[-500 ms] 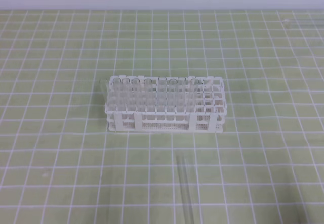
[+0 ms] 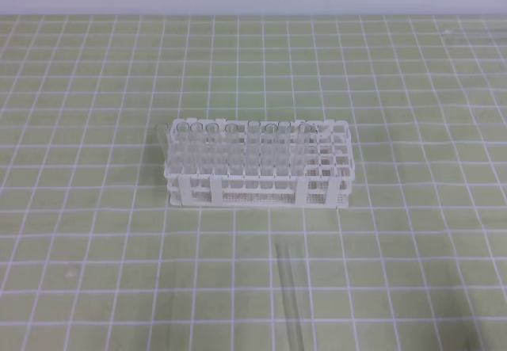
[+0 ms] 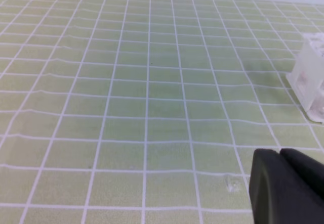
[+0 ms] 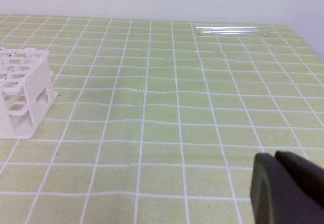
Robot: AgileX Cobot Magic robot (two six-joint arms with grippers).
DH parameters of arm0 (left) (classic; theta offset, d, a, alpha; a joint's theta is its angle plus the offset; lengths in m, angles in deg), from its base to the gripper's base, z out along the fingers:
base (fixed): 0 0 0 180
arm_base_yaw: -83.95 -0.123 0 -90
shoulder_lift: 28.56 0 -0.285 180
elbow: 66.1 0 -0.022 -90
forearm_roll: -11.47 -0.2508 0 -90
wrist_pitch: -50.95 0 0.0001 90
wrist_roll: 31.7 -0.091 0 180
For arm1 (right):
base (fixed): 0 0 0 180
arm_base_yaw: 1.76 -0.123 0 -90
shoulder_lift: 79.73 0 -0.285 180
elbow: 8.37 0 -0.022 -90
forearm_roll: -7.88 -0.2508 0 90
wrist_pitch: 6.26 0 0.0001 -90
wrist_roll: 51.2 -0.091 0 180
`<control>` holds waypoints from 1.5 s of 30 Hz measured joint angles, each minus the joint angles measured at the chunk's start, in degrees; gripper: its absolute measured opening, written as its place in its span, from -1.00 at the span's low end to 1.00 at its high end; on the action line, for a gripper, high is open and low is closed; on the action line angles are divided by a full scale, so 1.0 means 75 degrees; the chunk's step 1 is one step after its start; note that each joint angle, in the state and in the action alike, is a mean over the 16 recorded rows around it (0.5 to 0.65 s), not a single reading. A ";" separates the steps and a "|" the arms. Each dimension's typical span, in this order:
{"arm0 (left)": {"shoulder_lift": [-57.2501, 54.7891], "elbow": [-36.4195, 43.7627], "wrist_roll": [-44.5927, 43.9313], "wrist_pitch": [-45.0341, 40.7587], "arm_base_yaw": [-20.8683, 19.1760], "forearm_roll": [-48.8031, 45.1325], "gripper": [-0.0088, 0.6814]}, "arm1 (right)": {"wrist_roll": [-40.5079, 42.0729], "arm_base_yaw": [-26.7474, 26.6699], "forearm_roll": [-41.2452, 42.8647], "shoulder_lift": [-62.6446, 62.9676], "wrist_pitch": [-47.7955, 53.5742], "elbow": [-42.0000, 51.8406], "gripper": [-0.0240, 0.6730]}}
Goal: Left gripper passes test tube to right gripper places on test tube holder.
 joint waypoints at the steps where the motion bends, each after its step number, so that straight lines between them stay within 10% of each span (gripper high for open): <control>1: 0.0000 0.0000 0.0000 0.0000 0.0000 0.0000 -0.98 | 0.0000 0.0000 0.0000 0.0000 0.0000 0.0000 -0.98; 45: -0.0067 -0.0016 -0.0001 -0.0024 -0.0001 0.0000 -0.98 | 0.0013 0.0000 0.0000 0.0000 0.0000 0.0000 -0.98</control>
